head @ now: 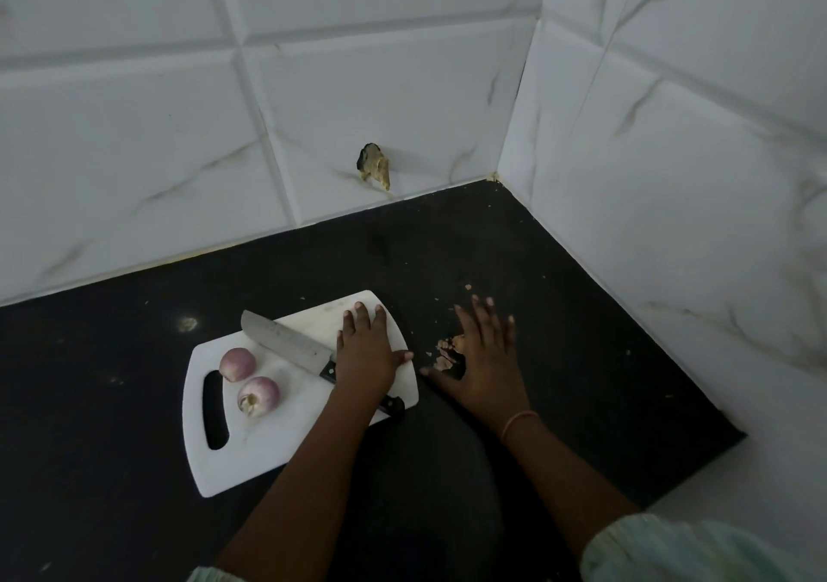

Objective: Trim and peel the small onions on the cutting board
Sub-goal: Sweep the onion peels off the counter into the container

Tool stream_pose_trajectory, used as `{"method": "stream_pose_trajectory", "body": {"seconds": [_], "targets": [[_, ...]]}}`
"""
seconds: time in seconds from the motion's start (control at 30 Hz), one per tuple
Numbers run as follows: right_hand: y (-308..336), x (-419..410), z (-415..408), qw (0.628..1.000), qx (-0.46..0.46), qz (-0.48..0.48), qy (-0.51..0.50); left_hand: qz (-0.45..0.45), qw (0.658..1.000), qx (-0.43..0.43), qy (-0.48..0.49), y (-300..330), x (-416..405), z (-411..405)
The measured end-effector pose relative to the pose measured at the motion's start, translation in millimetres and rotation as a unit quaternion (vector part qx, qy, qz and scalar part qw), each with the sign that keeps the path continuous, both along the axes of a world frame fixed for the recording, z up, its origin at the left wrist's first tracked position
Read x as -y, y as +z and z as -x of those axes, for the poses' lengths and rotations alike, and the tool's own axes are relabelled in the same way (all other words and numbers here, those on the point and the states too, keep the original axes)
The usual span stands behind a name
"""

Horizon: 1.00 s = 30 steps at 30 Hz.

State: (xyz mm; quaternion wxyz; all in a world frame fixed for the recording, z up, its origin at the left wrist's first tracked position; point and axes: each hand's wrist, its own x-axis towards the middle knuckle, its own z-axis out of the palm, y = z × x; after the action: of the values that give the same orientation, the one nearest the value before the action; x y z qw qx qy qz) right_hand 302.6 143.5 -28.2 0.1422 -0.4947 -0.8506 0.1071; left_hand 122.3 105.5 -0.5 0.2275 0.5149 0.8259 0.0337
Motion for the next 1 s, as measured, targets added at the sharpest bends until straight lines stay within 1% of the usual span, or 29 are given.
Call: {"method": "stream_pose_trajectory", "body": {"seconds": [0.07, 0.1, 0.2, 0.23, 0.27, 0.3, 0.33, 0.37, 0.43, 0.47, 0.5, 0.57, 0.6, 0.63, 0.7, 0.77, 0.83, 0.93, 1.0], "targets": [[-1.1, -8.6, 2.0, 1.000, -0.009, 0.005, -0.027, 0.001, 1.000, 0.002, 0.000, 0.9, 0.1, 0.1], [-1.3, -10.8, 1.4, 0.999, -0.033, 0.009, -0.039, 0.003, 1.000, 0.002, 0.000, 1.5, 0.1, 0.2], [1.7, -12.8, -3.1, 0.979, -0.166, 0.036, -0.110, 0.011, 1.000, 0.009, 0.005, 3.8, -0.4, -0.4], [2.2, -14.4, -4.2, 0.970, -0.192, 0.048, -0.144, 0.010, 1.000, 0.013, 0.007, 6.3, -0.8, -3.0], [1.3, -16.4, -5.0, 0.966, -0.188, 0.055, -0.168, 0.004, 1.000, 0.016, 0.006, 8.9, -0.3, -8.0], [1.0, -18.4, -3.6, 0.971, -0.160, 0.053, -0.170, -0.007, 1.000, 0.018, 0.001, 12.1, 1.1, -13.8], [0.0, -19.9, -2.0, 0.980, -0.124, 0.049, -0.145, -0.020, 1.000, 0.022, -0.008, 14.2, 3.0, -21.1], [-1.2, -20.1, -0.2, 0.990, -0.096, 0.051, -0.094, -0.033, 0.999, 0.026, -0.019, 15.5, 5.8, -28.7], [-3.0, -18.7, -0.6, 0.994, -0.080, 0.060, 0.034, -0.047, 0.997, 0.034, -0.044, 15.1, 11.2, -41.9], [-2.1, -18.3, -3.1, 0.989, -0.098, 0.078, 0.077, -0.050, 0.997, 0.039, -0.055, 14.1, 13.3, -47.3], [0.2, -17.3, -6.2, 0.979, -0.142, 0.112, 0.090, -0.051, 0.995, 0.046, -0.066, 13.6, 15.3, -52.4], [3.5, -20.5, -10.6, 0.947, -0.258, 0.181, 0.055, -0.063, 0.991, 0.091, -0.079, 12.5, 18.9, -62.9], [4.7, -25.2, -10.6, 0.937, -0.290, 0.194, 0.023, -0.078, 0.985, 0.134, -0.076, 12.5, 21.3, -69.2], [6.5, -31.7, -7.8, 0.938, -0.290, 0.189, -0.006, -0.098, 0.976, 0.185, -0.065, 13.3, 24.0, -75.0], [9.1, -46.1, -0.3, 0.958, -0.238, 0.156, -0.030, -0.127, 0.949, 0.287, -0.016, 14.5, 27.0, -83.8], [11.1, -58.2, 5.8, 0.980, -0.152, 0.127, 0.008, -0.145, 0.925, 0.348, 0.053, 15.7, 27.9, -87.1], [11.8, -60.9, 5.1, 0.984, -0.107, 0.134, 0.049, -0.158, 0.904, 0.382, 0.112, 15.3, 27.9, -87.6], [8.5, -41.5, -11.0, 0.975, -0.116, 0.146, 0.117, -0.177, 0.876, 0.416, 0.166, 10.5, 31.3, -88.6], [6.7, -23.7, -24.5, 0.968, -0.137, 0.156, 0.140, -0.199, 0.860, 0.430, 0.187, 7.0, 32.2, -93.1]]}}
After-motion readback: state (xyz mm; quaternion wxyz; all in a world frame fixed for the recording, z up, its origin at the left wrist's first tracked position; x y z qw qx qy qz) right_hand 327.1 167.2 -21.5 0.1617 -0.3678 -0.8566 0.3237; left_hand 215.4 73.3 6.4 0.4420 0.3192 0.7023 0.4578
